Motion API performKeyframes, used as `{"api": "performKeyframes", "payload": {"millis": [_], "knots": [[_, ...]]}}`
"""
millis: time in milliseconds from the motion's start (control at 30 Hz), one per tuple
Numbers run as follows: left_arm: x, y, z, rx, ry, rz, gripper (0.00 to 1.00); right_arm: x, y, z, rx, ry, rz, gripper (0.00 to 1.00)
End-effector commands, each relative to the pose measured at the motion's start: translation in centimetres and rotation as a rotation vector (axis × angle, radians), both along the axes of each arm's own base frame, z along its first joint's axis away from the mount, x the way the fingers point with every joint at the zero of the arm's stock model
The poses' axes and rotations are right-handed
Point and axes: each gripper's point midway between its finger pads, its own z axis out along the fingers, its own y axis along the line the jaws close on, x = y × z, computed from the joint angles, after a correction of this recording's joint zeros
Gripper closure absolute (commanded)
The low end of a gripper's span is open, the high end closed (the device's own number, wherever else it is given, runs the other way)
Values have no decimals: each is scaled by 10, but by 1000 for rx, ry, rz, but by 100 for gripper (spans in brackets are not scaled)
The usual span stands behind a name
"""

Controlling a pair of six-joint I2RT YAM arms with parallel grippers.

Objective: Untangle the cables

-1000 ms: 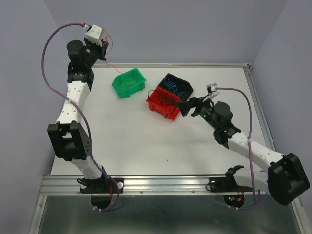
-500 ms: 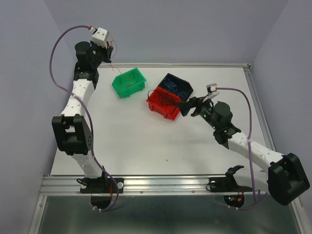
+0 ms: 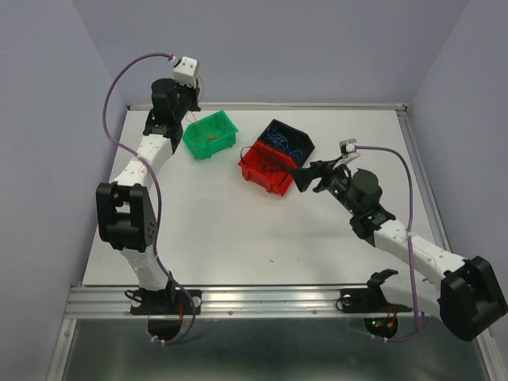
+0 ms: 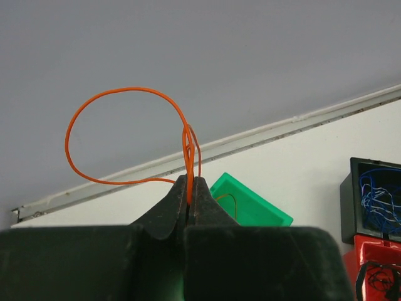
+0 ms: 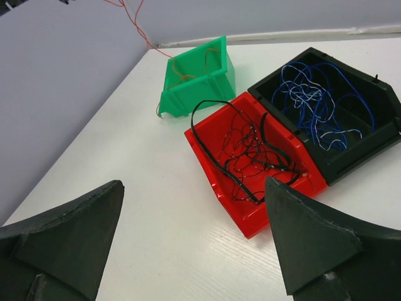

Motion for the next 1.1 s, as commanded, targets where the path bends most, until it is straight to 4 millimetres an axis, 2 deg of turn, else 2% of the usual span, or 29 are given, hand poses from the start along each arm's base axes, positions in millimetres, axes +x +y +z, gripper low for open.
{"api": "performKeyframes", "payload": {"millis": [0, 167, 300, 333, 400, 433, 633, 700, 733, 833, 900, 967, 1000, 1067], "knots": [[5, -2, -1, -19, -31, 88, 100, -5, 1, 12, 16, -60, 9, 2], [8, -9, -29, -65, 25, 157, 100, -8, -1, 13, 18, -66, 7, 2], [7, -22, -52, -22, 48, 167, 100, -11, -4, 14, 20, -72, 4, 2], [7, -22, -65, 2, 62, 175, 100, -11, -4, 13, 19, -71, 2, 2], [6, -28, -75, 15, 66, 173, 100, -13, -4, 14, 20, -72, 5, 2], [6, -29, -86, 22, 82, 171, 100, -13, -5, 14, 20, -72, 4, 2], [10, -34, -107, 31, 101, 176, 100, -14, -3, 13, 22, -69, 12, 2], [14, -38, -124, 54, 123, 159, 100, -14, -4, 13, 23, -68, 12, 2], [13, -39, -124, 60, 124, 150, 100, -14, -3, 13, 21, -69, 13, 2], [11, -43, -143, 92, 176, 112, 100, -14, -4, 13, 22, -70, 9, 2], [9, -54, -146, 130, 189, 36, 100, -14, -5, 14, 22, -70, 7, 2], [6, -57, -151, 150, 211, 5, 100, -13, -4, 13, 23, -68, 10, 2], [2, -58, -159, 184, 250, -18, 100, -14, -3, 13, 23, -68, 13, 2], [5, -59, -158, 220, 271, -42, 100, -13, -2, 13, 22, -63, 16, 2]]}}
